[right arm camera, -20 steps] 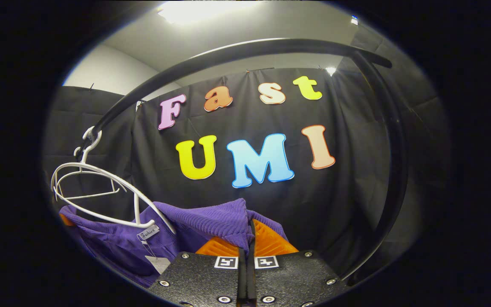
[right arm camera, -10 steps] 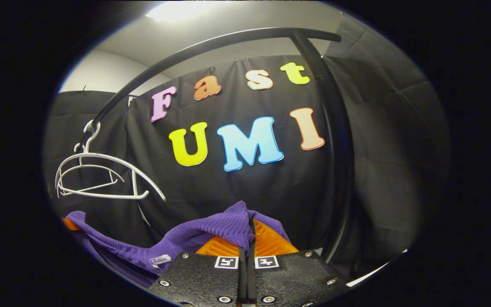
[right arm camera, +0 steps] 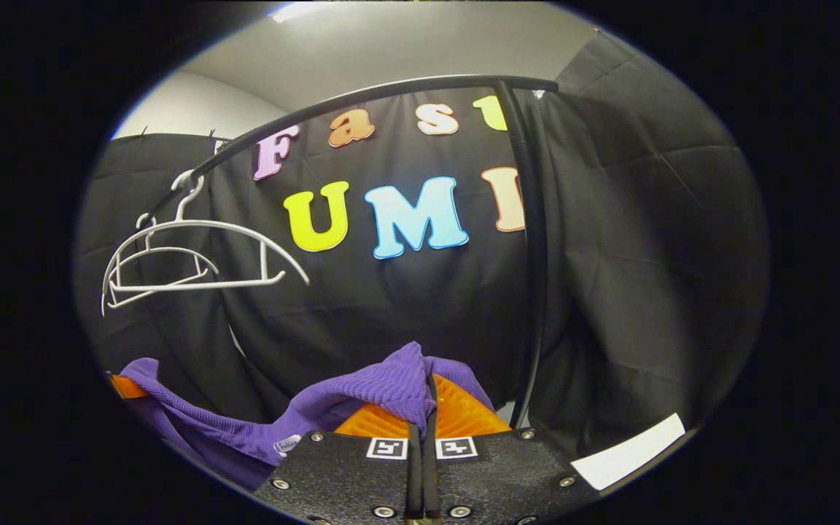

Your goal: Grasp the clothes on the hanger with both hands and then place them into the laundry hamper below.

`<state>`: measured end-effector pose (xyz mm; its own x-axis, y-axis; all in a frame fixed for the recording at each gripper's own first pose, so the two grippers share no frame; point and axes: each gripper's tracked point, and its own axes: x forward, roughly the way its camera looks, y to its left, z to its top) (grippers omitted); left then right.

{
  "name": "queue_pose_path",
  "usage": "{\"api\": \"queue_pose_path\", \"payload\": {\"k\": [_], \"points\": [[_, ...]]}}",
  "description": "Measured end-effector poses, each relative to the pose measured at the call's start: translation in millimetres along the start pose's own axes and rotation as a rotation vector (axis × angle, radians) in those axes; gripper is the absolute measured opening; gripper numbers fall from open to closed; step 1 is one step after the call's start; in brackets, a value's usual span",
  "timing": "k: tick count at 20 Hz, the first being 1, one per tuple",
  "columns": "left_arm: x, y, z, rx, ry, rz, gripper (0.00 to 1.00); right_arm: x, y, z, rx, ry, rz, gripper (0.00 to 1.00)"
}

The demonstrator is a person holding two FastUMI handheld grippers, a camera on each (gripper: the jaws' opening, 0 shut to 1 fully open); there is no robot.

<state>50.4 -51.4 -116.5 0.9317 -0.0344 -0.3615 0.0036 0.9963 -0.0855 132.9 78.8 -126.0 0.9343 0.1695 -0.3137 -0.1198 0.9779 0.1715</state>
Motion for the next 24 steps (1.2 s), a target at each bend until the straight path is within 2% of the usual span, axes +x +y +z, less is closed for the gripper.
{"api": "queue_pose_path", "payload": {"k": [3, 4, 9, 10, 11, 15, 17, 19, 20, 21, 23, 24], "points": [[-19.1, 19.3, -17.4, -0.012, 0.018, -0.046, 0.06, -31.0, 23.7, -17.6, -0.026, 0.030, -0.021, 0.00], [-25.3, 27.6, -24.1, -0.009, 0.022, -0.051, 0.01, -40.6, 31.2, -24.3, -0.032, 0.044, -0.030, 0.00], [-48.4, 60.6, -76.3, -0.038, 0.090, -0.080, 0.01, -76.8, 73.6, -75.8, -0.027, 0.132, -0.041, 0.00], [-51.0, 67.5, -86.6, -0.040, 0.108, -0.080, 0.06, -82.2, 81.9, -88.3, -0.030, 0.155, -0.034, 0.00], [-54.9, 75.7, -100.0, -0.038, 0.124, -0.079, 0.01, -89.3, 90.9, -102.0, -0.020, 0.181, -0.024, 0.00], [-58.8, 107.0, -154.4, -0.084, 0.216, -0.036, 0.01, -106.0, 114.3, -159.7, 0.041, 0.288, -0.006, 0.00], [-58.3, 110.4, -181.8, -0.061, 0.265, -0.045, 0.01, -107.3, 118.2, -191.4, 0.045, 0.359, -0.008, 0.00], [-55.3, 102.7, -211.0, -0.011, 0.304, -0.094, 0.01, -106.7, 113.8, -217.2, 0.049, 0.417, -0.013, 0.00], [-53.6, 99.0, -223.9, 0.010, 0.320, -0.119, 0.05, -104.0, 116.1, -229.9, 0.051, 0.438, -0.011, 0.00], [-50.0, 97.0, -235.4, 0.022, 0.335, -0.141, 0.01, -100.1, 120.4, -242.1, 0.053, 0.454, -0.005, 0.00], [-37.3, 87.3, -256.1, 0.034, 0.360, -0.186, 0.01, -89.9, 132.1, -264.3, 0.052, 0.469, 0.028, 0.01], [-30.8, 83.5, -266.0, 0.049, 0.369, -0.199, 0.05, -87.7, 136.4, -272.1, 0.044, 0.463, 0.041, 0.01]]}}
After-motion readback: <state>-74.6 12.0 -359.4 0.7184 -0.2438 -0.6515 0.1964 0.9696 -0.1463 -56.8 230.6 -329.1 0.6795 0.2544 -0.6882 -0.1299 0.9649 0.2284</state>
